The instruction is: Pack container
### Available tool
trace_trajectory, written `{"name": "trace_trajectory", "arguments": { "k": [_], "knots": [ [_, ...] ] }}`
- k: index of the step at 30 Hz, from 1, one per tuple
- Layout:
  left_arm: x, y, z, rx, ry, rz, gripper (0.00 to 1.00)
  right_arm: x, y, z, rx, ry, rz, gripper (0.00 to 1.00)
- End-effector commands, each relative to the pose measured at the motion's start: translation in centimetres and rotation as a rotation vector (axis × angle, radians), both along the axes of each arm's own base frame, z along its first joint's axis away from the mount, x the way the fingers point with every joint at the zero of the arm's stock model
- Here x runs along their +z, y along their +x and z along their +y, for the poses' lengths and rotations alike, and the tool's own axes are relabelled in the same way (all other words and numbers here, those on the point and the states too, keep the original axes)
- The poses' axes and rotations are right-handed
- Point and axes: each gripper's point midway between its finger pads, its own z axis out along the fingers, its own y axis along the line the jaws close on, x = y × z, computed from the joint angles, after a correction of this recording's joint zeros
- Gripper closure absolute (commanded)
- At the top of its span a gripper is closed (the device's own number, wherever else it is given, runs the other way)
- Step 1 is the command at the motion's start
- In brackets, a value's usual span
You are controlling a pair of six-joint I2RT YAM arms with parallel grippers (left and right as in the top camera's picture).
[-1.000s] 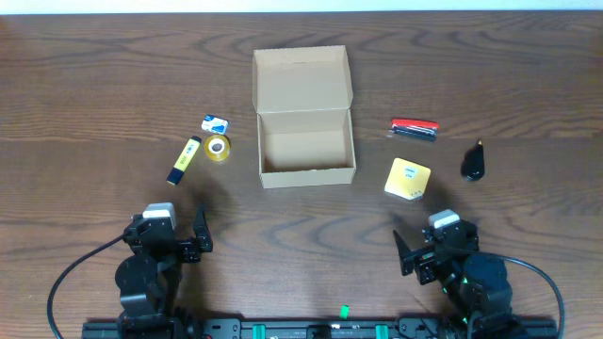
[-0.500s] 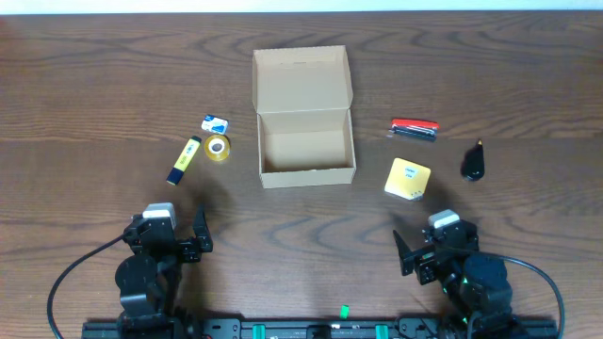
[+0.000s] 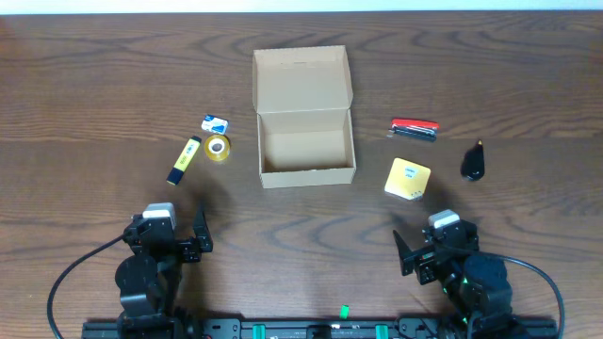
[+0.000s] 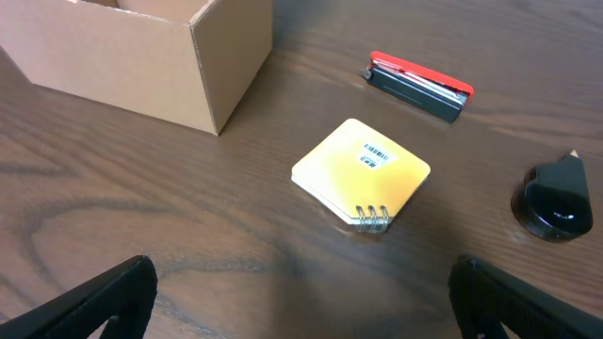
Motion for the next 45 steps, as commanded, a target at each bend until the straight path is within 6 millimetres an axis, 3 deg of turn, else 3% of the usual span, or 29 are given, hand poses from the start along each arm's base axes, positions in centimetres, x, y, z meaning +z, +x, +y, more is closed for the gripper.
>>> {"name": "trace_trajectory", "arguments": {
  "k": [1,18,22,29,37,42,45],
  "knots": [
    [-0.9,0.0,0.0,0.001,-0.006,0.016,0.05,-0.2,0.0,-0.1,-0.010,0.017,0.005,0.01],
    [-0.9,0.0,0.0,0.001,-0.006,0.016,0.05,-0.2,0.1,-0.1,-0.017,0.024,0.004,0.01],
    [-0.9,0.0,0.0,0.001,-0.006,0.016,0.05,0.1,0.2,-0.1,-0.107,0.187,0.045,0.01],
    [-0.9,0.0,0.0,0.001,-0.006,0.016,0.05,0.4,0.4,0.0,-0.376,0.680,0.200,0.01],
    [-0.9,0.0,0.0,0.001,-0.006,0.016,0.05,1.5,0.5,1.1,-0.373,0.835,0.231,0.01],
    [-0.9,0.0,0.0,0.001,-0.006,0.016,0.05,4.1,1.4,1.6,-0.246,0.742,0.087,0.01],
    [-0.9,0.0,0.0,0.001,-0.006,0.016,0.05,4.1,1.8,1.6,-0.244,0.734,0.086,0.01]
  ]
}}
